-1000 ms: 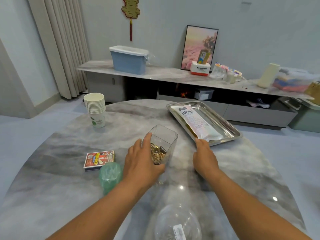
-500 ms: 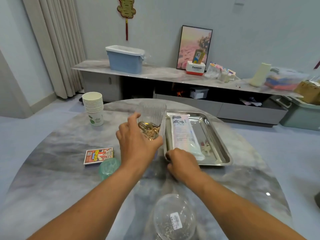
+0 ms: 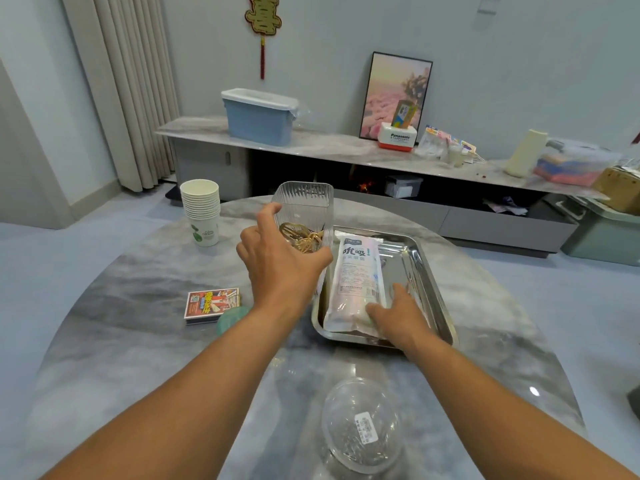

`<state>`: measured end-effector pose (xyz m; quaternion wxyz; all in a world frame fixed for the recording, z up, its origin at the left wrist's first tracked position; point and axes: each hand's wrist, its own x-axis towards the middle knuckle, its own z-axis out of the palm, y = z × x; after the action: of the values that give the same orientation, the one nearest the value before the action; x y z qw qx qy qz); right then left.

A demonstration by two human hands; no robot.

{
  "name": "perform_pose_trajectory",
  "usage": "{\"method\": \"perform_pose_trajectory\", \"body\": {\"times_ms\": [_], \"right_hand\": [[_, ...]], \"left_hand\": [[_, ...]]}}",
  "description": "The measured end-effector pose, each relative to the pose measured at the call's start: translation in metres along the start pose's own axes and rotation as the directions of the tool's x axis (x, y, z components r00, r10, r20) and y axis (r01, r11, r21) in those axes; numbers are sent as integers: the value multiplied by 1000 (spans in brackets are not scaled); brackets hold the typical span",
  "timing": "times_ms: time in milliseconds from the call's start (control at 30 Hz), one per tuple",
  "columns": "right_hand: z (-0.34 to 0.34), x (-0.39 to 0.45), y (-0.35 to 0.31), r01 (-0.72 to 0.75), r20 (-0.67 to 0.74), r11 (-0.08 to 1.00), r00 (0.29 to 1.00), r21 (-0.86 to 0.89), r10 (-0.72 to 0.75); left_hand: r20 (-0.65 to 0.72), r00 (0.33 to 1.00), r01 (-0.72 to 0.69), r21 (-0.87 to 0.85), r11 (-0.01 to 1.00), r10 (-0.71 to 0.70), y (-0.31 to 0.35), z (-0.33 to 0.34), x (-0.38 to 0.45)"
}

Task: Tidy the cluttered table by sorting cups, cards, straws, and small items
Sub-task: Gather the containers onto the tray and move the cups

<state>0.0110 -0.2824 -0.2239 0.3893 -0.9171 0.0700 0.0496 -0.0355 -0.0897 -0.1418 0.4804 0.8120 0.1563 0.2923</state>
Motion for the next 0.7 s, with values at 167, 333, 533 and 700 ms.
{"method": "perform_pose_trajectory", "body": {"times_ms": [167,333,533,700], "right_hand": [[16,15,8,109,173,994,979,-8,-106],[14,14,3,52,11,997,999,55,-53],[-22,-22,-51,72,205,829,954,554,-220],[-28,-41,-75,-179,519,700,797,692,-308]], "left_hand": [[-15,1000,8,4,1000,-8,-5,3,4],[-24,1000,-11,1,1000,11,-7,9,2],[-62,996,-62,-36,997,59,3,22,-10],[-88,996,-28,-111,993,19,13,26,-19]]}}
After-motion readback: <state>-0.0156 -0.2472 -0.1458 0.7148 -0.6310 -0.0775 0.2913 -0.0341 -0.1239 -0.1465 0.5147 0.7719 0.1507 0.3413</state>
